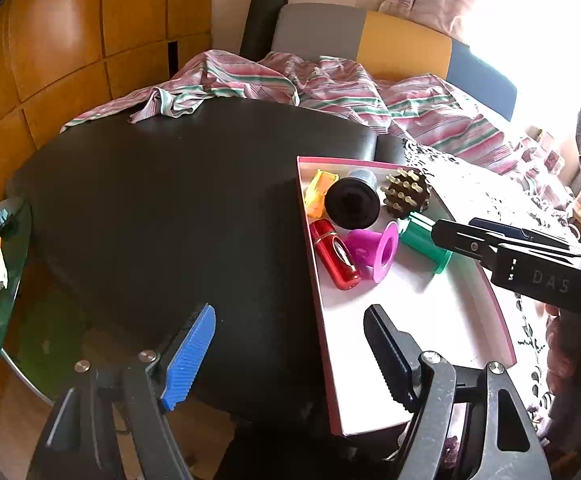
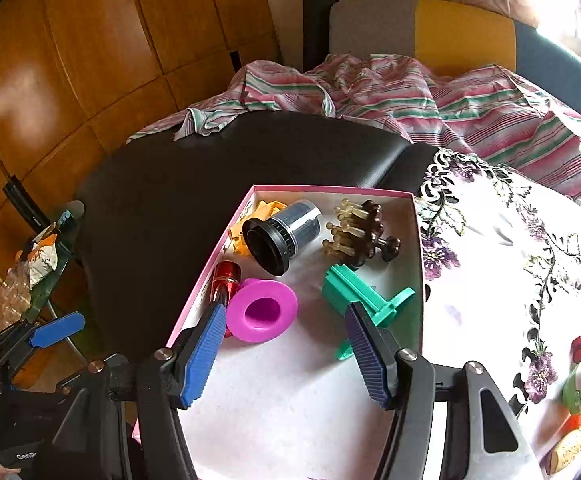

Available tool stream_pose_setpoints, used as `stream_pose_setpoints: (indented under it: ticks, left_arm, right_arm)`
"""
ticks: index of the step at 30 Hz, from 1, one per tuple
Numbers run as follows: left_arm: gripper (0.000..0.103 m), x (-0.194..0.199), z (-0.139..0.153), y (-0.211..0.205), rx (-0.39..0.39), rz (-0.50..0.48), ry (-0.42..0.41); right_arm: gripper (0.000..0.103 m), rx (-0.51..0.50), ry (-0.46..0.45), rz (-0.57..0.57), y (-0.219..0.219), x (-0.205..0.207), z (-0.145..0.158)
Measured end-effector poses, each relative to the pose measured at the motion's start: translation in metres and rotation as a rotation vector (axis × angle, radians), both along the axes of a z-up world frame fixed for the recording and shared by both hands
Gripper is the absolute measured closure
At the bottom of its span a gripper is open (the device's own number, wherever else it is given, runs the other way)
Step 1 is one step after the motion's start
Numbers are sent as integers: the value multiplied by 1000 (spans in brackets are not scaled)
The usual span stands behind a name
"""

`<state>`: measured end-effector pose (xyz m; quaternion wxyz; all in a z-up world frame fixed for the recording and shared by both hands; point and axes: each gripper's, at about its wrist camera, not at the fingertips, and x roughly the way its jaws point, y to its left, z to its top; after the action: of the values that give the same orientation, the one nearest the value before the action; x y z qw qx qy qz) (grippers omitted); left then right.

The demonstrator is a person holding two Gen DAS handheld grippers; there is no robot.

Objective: Organize rigid objects
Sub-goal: 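Move both tools back toward the remaining toys on the tablecloth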

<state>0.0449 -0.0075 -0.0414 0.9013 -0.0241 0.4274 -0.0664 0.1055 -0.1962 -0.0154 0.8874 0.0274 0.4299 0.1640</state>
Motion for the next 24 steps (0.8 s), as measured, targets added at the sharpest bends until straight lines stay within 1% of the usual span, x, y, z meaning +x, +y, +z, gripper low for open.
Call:
stream_pose_setpoints:
  ticks: [7,13,19,24]
  left_arm:
    - [26,-2,1,-5,10,-14,-2]
    - [26,-2,2,-10,19,-27,-6]
    - [26,-4,4,-19,29,-54,-15]
    - [26,-4,6,-29,36,-81,-18]
  right_arm:
    - [40,10,-6,-23,-13,-8,2]
    - [40,8,-6,-69,-39,-15,4]
    - [40,4,1,-186,-94,-23,6]
    - [40,-13,-4,-330,-156,-37,9]
